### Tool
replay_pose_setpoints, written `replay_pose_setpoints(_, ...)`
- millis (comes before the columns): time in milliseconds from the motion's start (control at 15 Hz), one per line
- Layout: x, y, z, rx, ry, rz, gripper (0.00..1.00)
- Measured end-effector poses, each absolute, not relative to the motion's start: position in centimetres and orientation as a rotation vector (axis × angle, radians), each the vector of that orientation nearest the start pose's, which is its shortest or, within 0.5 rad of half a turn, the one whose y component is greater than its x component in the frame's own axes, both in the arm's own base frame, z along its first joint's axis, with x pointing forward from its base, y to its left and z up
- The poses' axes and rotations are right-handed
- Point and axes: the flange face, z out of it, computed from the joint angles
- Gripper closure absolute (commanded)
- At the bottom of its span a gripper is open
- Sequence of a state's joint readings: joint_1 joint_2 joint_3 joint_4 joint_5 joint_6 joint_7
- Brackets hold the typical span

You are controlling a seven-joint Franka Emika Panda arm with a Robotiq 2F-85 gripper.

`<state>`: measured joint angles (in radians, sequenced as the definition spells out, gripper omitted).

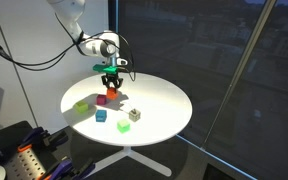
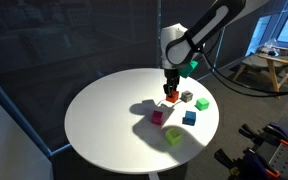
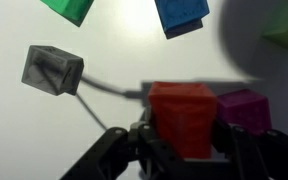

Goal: Pick up the orange block and put it on the pink block

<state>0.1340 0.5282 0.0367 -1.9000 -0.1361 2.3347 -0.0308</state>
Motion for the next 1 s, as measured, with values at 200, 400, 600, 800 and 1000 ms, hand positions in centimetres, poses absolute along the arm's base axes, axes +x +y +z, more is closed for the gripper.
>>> replay_pose_setpoints(200,60.5,11.3,22.5,-3.166,-0.614,0.13,0.75)
replay_pose_setpoints(400,59.7,12.3,23.2,-3.146,-0.765,0.126,0.75)
replay_pose_setpoints(600,59.2,13.4,23.6,-3.124,-0.887,0.123,0.75)
replay_pose_setpoints(800,58.9,14.5,23.8,-3.106,-0.98,0.117,0.75)
replay_pose_setpoints(1000,58.6,15.9,23.9,-3.095,-1.041,0.113,0.75)
